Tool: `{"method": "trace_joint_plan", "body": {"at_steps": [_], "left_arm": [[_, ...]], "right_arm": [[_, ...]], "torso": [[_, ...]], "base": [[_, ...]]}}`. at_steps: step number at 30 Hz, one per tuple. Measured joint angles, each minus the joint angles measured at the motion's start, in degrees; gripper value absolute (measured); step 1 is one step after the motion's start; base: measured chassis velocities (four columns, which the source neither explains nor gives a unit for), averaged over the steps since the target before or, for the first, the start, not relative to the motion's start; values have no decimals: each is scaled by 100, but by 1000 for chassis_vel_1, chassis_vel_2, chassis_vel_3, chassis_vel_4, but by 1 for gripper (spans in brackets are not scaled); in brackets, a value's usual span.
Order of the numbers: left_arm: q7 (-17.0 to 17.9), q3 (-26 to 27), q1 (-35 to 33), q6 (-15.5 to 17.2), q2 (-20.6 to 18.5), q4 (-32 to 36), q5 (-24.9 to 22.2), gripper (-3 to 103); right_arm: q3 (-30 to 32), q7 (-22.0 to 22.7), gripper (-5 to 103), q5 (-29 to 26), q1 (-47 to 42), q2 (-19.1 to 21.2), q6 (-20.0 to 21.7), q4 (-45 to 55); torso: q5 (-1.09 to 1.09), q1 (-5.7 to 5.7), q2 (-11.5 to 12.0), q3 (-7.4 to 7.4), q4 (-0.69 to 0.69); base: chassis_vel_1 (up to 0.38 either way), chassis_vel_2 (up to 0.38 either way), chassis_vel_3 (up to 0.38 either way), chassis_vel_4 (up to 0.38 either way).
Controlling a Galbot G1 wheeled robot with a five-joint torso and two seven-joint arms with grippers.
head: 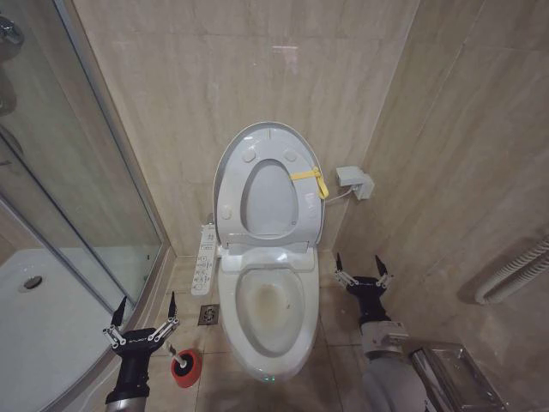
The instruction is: Open the toilet lid, clean the toilet bowl with a toilet brush, close the toilet lid, and flush.
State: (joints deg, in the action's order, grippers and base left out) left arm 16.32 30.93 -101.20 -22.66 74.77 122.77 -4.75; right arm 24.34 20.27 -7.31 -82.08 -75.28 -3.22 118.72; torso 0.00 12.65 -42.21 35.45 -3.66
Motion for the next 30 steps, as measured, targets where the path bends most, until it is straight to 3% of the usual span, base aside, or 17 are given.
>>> {"method": "trace_joint_plan", "body": {"at_steps": [20,22,23,24,30], "left_arm": [[0,0,0,1,0,1,0,100],[1,0,0,1,1,1,0,100],[1,1,-1,1,0,1,0,100],[0,-1,0,1,0,1,0,100],[1,-1,0,1,1,1,0,100]], "right_arm": [[45,-33,100,0,-25,-17,-9,-8],[498,-399,100,0,-317,-180,-146,-138],[679,-540,100,-9,-451,-245,-200,-209],[779,-648,100,-27,-508,-297,-300,-268],[755,-721,100,13,-485,-358,-510,-417]], "torso": [[0,0,0,0,2],[0,0,0,0,5],[-1,0,0,0,-7],[0,0,0,0,-6],[1,-2,0,0,1]], "base": [[0,0,0,0],[0,0,0,0],[0,0,0,0],[0,0,0,0],[0,0,0,0]]}}
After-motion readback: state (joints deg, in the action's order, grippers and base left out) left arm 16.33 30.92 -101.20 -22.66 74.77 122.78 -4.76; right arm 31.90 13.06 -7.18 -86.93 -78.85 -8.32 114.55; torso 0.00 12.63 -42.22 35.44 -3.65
